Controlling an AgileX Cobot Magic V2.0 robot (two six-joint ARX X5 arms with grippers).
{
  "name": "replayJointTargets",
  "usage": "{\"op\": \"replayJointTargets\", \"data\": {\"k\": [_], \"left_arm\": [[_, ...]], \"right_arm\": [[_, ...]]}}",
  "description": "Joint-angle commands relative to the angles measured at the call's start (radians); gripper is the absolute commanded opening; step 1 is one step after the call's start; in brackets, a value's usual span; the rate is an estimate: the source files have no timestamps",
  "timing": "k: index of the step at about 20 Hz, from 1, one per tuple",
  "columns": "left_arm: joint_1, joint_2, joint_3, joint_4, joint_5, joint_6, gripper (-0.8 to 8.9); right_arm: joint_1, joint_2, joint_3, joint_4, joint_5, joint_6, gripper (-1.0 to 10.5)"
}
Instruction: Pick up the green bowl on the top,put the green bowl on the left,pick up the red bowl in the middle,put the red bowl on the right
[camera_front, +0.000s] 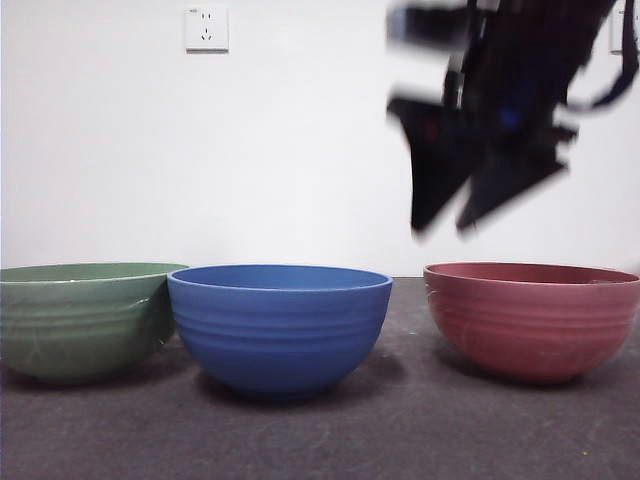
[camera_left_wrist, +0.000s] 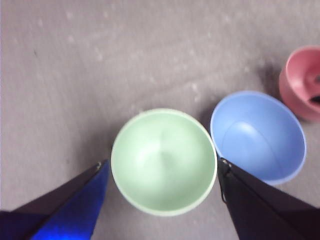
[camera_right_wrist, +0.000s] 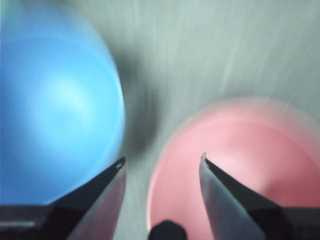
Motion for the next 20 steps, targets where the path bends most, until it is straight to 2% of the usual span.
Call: {"op": "replayJointTargets", "data": {"k": [1, 2, 3, 4, 7, 11, 15, 17, 20], "left_arm": [[0.003, -0.001, -0.002, 0.042, 0.004, 0.011, 2.41], [0.003, -0.001, -0.002, 0.059, 0.005, 0.011, 1.51], [0.003, -0.001, -0.003, 0.080, 0.013, 0.011, -0.04], [0.003, -0.001, -0.004, 0.097, 0.031, 0.011, -0.05], [0.003, -0.028, -0.038, 0.150, 0.027, 0.010, -0.08], [0.003, -0.193, -0.259, 0.312, 0.020, -0.045, -0.08], [0.003, -0.422, -0.500, 0.425, -0.042, -0.084, -0.08], [0.003, -0.475, -0.526, 0.424, -0.039, -0.111, -0.04], [0.003, -0.477, -0.526, 0.418, -0.030, -0.121, -0.04]], "right_arm": [[-0.020, -0.138, -0.005, 0.065, 0.000, 0.000, 1.5], [-0.033, -0.183, -0.005, 0.081, 0.000, -0.014, 1.1], [-0.054, -0.241, -0.005, 0.100, 0.000, -0.035, 0.5], [-0.074, -0.285, -0.005, 0.107, 0.000, -0.042, -0.2], [-0.158, -0.420, -0.022, 0.113, 0.000, -0.046, -0.2], [-0.248, -0.644, -0.188, 0.183, 0.001, -0.047, -0.2], [-0.266, -0.910, -0.386, 0.247, 0.006, -0.008, -0.2], [-0.266, -0.967, -0.397, 0.235, 0.008, 0.035, -0.2], [-0.266, -0.973, -0.397, 0.229, 0.006, 0.039, 0.0]]}}
